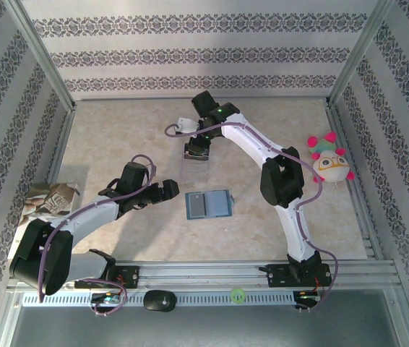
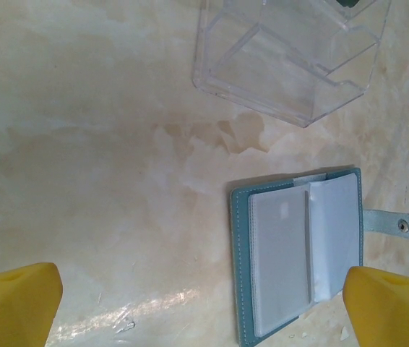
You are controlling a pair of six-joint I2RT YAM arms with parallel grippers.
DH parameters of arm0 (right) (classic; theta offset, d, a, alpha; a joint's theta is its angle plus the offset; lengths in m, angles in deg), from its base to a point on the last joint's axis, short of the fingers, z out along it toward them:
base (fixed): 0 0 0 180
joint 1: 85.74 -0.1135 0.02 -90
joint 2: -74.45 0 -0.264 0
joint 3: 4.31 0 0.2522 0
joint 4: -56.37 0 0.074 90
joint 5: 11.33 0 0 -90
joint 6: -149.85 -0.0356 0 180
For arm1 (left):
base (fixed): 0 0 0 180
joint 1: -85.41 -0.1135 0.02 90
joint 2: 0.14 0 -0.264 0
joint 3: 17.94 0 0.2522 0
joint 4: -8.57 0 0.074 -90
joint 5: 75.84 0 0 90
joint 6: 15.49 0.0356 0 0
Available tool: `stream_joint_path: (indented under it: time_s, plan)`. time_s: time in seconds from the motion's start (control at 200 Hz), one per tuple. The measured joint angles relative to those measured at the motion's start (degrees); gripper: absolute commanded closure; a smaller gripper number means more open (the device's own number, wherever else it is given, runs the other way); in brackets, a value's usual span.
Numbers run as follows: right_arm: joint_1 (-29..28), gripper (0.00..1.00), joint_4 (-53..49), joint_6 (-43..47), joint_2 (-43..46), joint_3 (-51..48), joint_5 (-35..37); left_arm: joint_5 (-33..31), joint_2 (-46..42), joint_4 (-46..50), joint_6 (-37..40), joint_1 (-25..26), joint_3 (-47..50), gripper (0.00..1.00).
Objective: Take the credit cards out of the card holder
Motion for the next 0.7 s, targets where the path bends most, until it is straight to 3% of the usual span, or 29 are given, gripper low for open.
stream_joint_path:
  time_s: [0.225,0.38,0.52,0.7]
  plan:
    - [-3.7,0.6,14.4,-16.2,11.8,-14.8,-1.7,-0.8,-5.3,-2.6,-2.0,-0.5,4.2,0.0]
    - [-7.8,0.53,23.8,-31.9,20.7,-28.2,2.2,-1.9,-9.7,-3.3,-3.4,-0.6,6.0,0.0]
    - [-11.8,0.54,25.5,-43.1,24.1,-38.9,8.5,-2.3,-12.1,-3.7,-4.0,-0.6,7.4,0.0]
    - [-17.3,0.54,23.2,-49.6,24.4,-51.0,14.5,-3.5,-15.5,-3.6,-4.2,-0.6,9.9,0.0]
